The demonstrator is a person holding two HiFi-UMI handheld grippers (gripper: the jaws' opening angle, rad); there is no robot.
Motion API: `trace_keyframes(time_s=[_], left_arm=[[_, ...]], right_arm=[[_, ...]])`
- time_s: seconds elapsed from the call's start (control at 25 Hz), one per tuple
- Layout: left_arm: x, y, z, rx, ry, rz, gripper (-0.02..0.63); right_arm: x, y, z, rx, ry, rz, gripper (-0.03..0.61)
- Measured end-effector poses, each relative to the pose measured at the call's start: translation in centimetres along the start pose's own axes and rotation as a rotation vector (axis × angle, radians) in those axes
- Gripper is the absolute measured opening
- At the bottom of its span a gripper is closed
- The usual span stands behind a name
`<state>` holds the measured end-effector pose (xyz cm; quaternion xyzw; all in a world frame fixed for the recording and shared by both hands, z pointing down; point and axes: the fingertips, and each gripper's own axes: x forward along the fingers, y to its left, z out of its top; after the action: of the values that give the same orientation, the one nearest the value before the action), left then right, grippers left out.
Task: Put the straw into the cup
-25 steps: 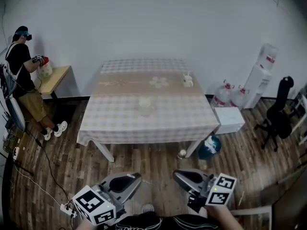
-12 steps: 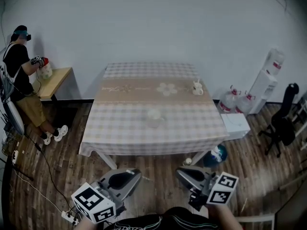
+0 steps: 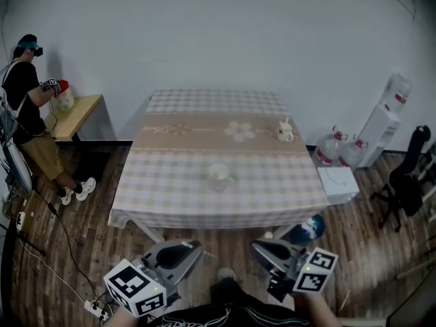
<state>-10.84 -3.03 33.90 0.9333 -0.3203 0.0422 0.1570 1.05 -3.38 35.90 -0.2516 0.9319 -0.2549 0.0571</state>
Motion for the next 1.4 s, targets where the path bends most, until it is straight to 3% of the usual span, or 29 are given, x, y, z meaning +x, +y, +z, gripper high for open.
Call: trace_keyframes(time_s=[0.12, 0.32, 0.48, 0.76, 1.08, 1.28, 1.4], left_arm=[[2.4, 1.7, 0.8, -0.003, 0.003, 0.009, 0.018], [6.6, 5.8, 2.0, -0.077, 0.007, 0.036, 0.018], [7.9, 5.7, 1.0, -0.065, -0.009, 0.060, 0.018], [13.7, 9.8, 3.0, -0.086, 0.006, 0.128, 0.018], [15.6, 13.3, 5.0, -0.042, -0.005, 0.202, 0.018], [16.0, 15.6, 4.6, -0.062, -0.033, 0.263, 0.018], [16.6, 17.5, 3.8, -0.115, -0.040, 0.282, 0.018]], right_arm=[[0.7, -2.9, 1.4, 0.010, 0.005, 0.001, 0.012], [3.1, -8.1, 3.9, 0.033, 0.030, 0.001, 0.012], [2.8, -9.8, 3.8, 0.012, 0.031, 0.025, 0.012], [4.0, -16.4, 7.1, 0.034, 0.053, 0.057, 0.012], [6.0, -18.8, 9.2, 0.010, 0.066, 0.092, 0.012], [6.4, -19.6, 8.7, 0.020, 0.084, 0.088, 0.012], [6.8, -20.7, 8.5, 0.031, 0.089, 0.075, 0.012]])
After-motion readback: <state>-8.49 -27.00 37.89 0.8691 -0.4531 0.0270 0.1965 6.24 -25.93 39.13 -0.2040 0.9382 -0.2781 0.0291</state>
